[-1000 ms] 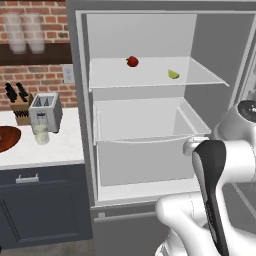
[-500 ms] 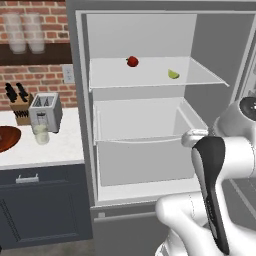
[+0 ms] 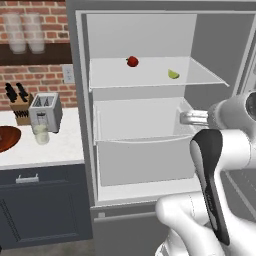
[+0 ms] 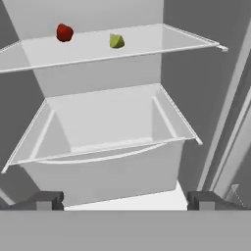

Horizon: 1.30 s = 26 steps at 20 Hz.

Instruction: Grab a lemon wedge from the fridge and one ice cube from the ice bowl, and put them in the glass of lemonade.

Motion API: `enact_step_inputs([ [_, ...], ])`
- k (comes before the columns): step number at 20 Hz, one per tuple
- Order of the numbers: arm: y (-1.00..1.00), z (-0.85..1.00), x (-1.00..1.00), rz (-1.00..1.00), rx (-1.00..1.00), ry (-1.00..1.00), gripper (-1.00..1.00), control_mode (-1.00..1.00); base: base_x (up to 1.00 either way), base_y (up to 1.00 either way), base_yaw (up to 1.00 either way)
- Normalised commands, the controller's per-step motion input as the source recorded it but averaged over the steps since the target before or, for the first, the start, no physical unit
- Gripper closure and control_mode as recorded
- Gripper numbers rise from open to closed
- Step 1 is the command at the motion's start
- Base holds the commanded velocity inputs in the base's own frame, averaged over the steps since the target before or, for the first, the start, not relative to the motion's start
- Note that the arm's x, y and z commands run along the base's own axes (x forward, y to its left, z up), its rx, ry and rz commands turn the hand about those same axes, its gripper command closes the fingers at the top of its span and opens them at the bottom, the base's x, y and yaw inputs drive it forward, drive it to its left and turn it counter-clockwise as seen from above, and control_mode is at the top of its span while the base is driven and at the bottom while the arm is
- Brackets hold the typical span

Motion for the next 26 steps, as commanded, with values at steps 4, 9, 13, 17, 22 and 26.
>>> enact_step_inputs([
  [4,0.00,0.66,0.33,0.03,0.00,-0.29,-1.00,-1.00,0.00,0.00,0.00],
  [9,0.00,0.46,0.38,0.04,0.00,-0.21,-1.00,-1.00,0.00,0.00,0.00],
  [13,-0.20,0.11,0.49,0.01,0.00,-0.01,-1.00,-1.00,0.00,0.00,0.00],
  [17,-0.20,0.09,0.50,0.00,0.00,0.05,-1.00,-1.00,0.00,0.00,0.00],
  [22,-0.18,0.30,0.43,0.00,0.00,0.18,-1.00,-1.00,0.00,0.00,0.00],
  [26,-0.13,0.20,0.37,0.01,0.00,0.18,-1.00,-1.00,0.00,0.00,0.00],
])
